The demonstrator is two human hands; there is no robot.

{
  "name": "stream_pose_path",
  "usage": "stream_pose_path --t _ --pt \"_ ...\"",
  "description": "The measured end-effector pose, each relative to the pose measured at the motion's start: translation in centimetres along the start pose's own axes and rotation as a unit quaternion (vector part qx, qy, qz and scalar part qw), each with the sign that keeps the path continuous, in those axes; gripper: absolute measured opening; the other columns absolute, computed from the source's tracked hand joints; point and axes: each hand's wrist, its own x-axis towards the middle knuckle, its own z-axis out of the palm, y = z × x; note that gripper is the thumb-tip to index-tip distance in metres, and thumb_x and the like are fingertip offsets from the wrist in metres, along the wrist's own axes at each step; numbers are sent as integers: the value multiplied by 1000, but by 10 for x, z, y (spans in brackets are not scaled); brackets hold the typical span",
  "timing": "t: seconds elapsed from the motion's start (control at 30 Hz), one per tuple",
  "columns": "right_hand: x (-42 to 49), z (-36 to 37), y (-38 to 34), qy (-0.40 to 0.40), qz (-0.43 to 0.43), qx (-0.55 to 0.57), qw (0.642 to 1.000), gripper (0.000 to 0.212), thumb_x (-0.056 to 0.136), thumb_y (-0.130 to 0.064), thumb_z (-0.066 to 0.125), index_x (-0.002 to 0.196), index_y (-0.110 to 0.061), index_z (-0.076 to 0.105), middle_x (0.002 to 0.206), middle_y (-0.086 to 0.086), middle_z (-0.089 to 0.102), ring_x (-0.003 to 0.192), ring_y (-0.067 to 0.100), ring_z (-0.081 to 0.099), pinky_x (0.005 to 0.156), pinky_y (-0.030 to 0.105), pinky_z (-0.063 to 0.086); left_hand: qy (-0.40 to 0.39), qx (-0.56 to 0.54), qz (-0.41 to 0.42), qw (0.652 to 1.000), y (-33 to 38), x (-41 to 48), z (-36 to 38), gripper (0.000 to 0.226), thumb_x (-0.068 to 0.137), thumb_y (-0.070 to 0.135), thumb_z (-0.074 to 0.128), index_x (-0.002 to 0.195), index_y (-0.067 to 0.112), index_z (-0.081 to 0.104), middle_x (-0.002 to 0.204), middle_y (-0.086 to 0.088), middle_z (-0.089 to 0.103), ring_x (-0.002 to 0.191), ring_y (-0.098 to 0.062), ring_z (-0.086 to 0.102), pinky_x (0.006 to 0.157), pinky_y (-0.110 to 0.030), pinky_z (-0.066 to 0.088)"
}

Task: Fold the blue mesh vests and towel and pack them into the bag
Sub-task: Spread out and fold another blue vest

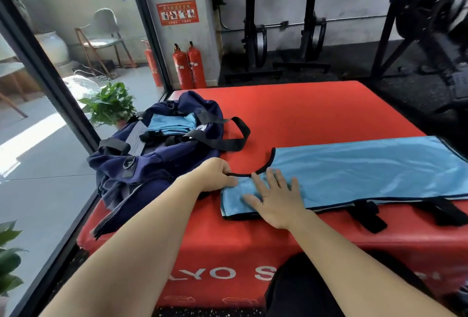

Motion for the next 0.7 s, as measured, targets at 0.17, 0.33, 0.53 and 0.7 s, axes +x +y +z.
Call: stream_pose_path --t 0.17,0.33,0.53,0.7 --pt "1 11 -3 1 11 -15 1000 75 92 -73 11 154 -36 -10 162 7 -20 147 26 -23 114 61 -12 -12 50 -35 998 -5 7 6 29 68 37 78 73 28 51 89 4 58 86 -17 58 80 -34 51" --pt "0 13 -4 3 10 -16 1000 80 89 -77 14 153 -37 -12 161 7 -22 147 26 -25 113 62 -15 37 189 -16 981 -2 5 9 17 85 27 60 100 28 52 110 9 61 111 -18 55 92 -33 33" --pt "0 15 -5 9 16 -17 1000 84 86 -80 15 153 -37 -13 160 8 -24 146 27 -26 112 64 -14 198 165 -50 965 4 -13 0 17 85 16 52 101 19 58 103 -1 64 94 -28 59 71 -32 41" --pt "-1 13 -7 5 16 -17 1000 85 86 -81 14 153 -37 -14 160 8 -24 146 28 -26 111 65 -14 157 162 -121 967 11 -30 17 25 89 36 57 83 12 52 94 -5 65 87 -28 62 67 -31 44"
